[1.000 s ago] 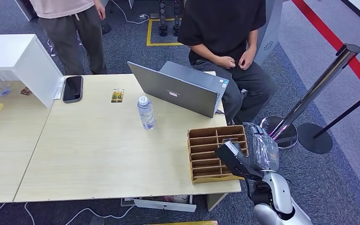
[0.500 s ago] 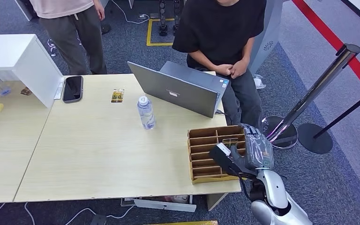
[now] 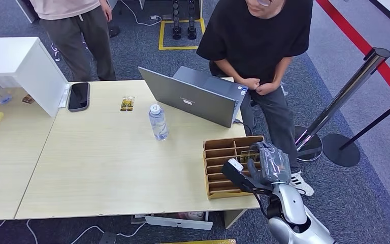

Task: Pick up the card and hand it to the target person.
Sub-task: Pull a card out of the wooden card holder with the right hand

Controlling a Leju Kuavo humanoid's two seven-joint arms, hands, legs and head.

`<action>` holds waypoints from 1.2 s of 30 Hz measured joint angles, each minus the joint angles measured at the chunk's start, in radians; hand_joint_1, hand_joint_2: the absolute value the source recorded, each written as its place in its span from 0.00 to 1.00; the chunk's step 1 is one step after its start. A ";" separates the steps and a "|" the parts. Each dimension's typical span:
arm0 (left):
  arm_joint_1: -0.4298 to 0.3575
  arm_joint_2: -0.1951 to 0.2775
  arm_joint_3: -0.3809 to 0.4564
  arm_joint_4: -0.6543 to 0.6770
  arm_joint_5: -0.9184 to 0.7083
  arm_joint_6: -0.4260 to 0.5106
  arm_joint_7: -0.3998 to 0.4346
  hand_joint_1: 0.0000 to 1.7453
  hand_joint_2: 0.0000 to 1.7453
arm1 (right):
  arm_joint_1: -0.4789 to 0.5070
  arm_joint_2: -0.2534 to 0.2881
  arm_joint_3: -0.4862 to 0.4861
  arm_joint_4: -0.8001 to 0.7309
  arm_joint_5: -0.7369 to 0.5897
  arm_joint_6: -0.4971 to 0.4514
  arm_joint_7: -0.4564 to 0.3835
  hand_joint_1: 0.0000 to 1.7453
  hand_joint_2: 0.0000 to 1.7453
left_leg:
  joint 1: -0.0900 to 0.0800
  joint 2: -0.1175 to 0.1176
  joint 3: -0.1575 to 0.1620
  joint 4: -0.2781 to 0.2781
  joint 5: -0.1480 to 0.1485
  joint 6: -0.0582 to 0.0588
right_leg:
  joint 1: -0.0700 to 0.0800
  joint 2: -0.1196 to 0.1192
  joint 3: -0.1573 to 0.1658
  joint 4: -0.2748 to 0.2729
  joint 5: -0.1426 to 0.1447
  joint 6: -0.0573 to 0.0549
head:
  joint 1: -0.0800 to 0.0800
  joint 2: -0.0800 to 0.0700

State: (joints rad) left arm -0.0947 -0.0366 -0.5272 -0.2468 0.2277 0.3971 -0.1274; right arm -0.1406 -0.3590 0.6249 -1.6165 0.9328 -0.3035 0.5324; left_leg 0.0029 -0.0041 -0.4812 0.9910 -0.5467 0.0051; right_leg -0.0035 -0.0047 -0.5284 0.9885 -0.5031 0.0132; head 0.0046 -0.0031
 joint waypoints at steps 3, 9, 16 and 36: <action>-0.001 0.000 -0.004 0.000 0.000 0.000 0.000 0.00 0.00 | -0.005 0.002 0.004 0.008 0.002 0.002 0.000 0.55 1.00 | 0.000 0.000 0.000 0.000 0.000 0.000 | 0.000 0.000 0.000 0.000 0.000 0.000 | 0.000 0.000; -0.001 0.000 -0.005 0.000 0.000 0.000 0.002 0.00 0.00 | -0.007 0.006 0.011 0.025 0.002 0.012 -0.001 0.54 1.00 | 0.000 0.000 0.000 0.000 0.000 0.000 | 0.000 0.000 0.000 0.000 0.000 0.000 | 0.000 0.000; -0.005 0.000 -0.005 0.000 0.003 0.000 0.002 0.00 0.00 | -0.008 0.010 0.021 0.040 0.005 0.021 -0.003 0.52 1.00 | 0.000 0.000 0.000 0.000 0.000 0.000 | 0.000 0.000 0.000 0.000 0.000 0.000 | 0.000 0.000; -0.007 0.000 -0.005 0.000 0.010 0.000 0.003 0.00 0.00 | -0.025 0.018 0.034 0.061 0.017 0.012 -0.014 0.93 1.00 | 0.000 0.000 0.000 0.000 0.000 0.000 | 0.000 0.000 0.000 0.000 0.000 0.000 | 0.000 0.000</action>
State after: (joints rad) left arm -0.1016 -0.0365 -0.5326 -0.2465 0.2382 0.3975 -0.1241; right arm -0.1655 -0.3413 0.6584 -1.5557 0.9503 -0.2919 0.5182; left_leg 0.0029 -0.0041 -0.4812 0.9912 -0.5467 0.0051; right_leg -0.0035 -0.0046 -0.5284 0.9885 -0.5031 0.0133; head 0.0047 -0.0031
